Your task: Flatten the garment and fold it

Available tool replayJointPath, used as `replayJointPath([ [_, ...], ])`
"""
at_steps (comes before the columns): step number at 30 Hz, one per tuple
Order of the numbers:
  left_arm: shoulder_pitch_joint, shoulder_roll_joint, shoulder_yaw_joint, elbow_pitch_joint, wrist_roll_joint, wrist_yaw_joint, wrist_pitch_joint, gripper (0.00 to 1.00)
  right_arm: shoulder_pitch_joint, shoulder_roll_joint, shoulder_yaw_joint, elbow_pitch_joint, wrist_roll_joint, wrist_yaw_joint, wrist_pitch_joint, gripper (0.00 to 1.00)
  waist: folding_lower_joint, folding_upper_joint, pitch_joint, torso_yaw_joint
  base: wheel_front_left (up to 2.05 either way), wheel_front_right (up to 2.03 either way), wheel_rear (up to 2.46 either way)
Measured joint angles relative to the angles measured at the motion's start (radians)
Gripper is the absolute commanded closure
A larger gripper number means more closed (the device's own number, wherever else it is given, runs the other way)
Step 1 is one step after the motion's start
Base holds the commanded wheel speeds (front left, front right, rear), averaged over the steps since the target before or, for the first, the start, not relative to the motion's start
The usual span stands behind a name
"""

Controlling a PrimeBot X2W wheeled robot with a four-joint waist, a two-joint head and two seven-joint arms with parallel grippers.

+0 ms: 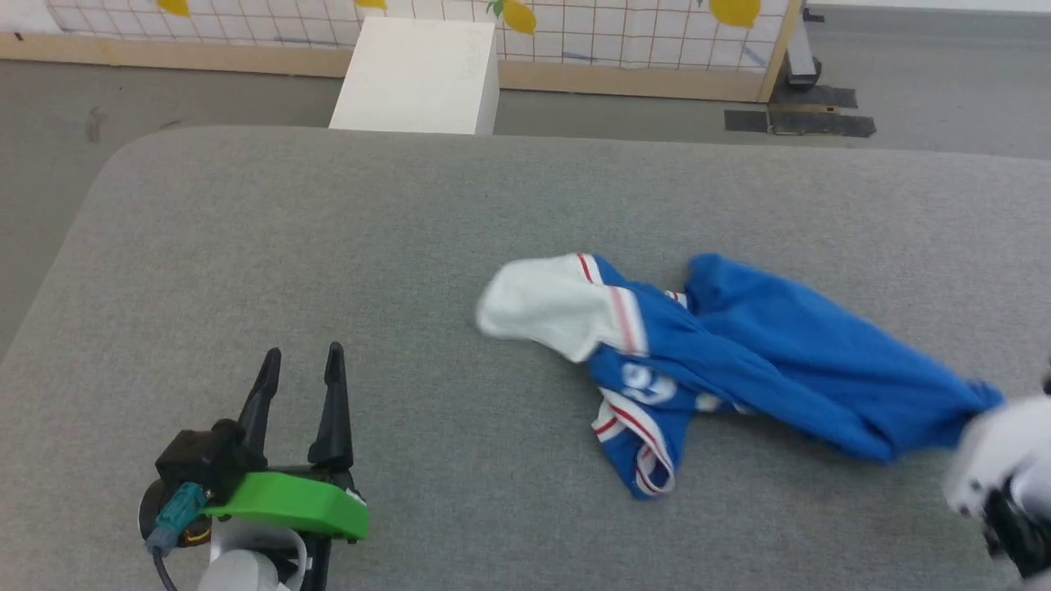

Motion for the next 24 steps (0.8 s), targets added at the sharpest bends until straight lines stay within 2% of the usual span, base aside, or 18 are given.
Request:
replayJointPath([
  [3,0.001,-0.007,0.006,0.019,0.000,-0.001,0.000,0.00,0.063,0.016,-0.087,0.000,-0.026,0.000,0.034,1.00,0.0000,0.0000,-0.006,-0.008,0.00,0.00,0.00],
  [4,0.001,-0.010,0.006,0.025,0.000,-0.003,0.000,0.00,0.074,0.019,-0.091,-0.007,-0.013,0.000,0.019,0.26,0.0000,0.0000,-0.008,-0.010,0.00,0.00,0.00],
  [5,0.002,-0.012,0.007,0.026,0.000,-0.006,0.000,0.00,0.076,0.025,-0.091,-0.023,0.012,0.000,-0.019,0.00,0.0000,0.0000,-0.010,-0.011,0.00,0.00,0.00],
  [10,0.002,-0.014,0.013,0.033,-0.004,-0.009,0.000,0.00,0.095,0.028,-0.046,-0.063,0.193,0.000,-0.232,0.00,0.0000,0.0000,-0.018,-0.018,0.00,0.00,0.00],
  [13,-0.001,-0.018,0.007,0.057,-0.025,-0.009,0.007,0.00,0.136,0.027,-0.021,-0.066,0.235,0.000,-0.318,0.00,0.0000,0.0000,-0.019,-0.028,0.00,0.00,0.00],
  [15,-0.026,-0.020,-0.007,0.080,-0.055,-0.010,0.058,0.00,0.155,0.028,0.007,-0.065,0.248,0.000,-0.345,0.00,0.0000,0.0000,-0.018,-0.041,0.00,0.00,0.00],
  [18,-0.130,-0.018,-0.035,0.116,-0.082,-0.016,0.186,0.00,0.156,0.028,0.042,-0.066,0.257,0.000,-0.352,0.00,0.0000,0.0000,-0.013,-0.065,0.00,0.00,0.00],
  [24,-0.396,-0.014,-0.131,0.255,-0.141,-0.026,0.586,0.00,0.139,0.028,0.089,-0.072,0.257,0.000,-0.352,0.00,0.0000,0.0000,0.016,-0.119,0.00,0.00,0.00],
])
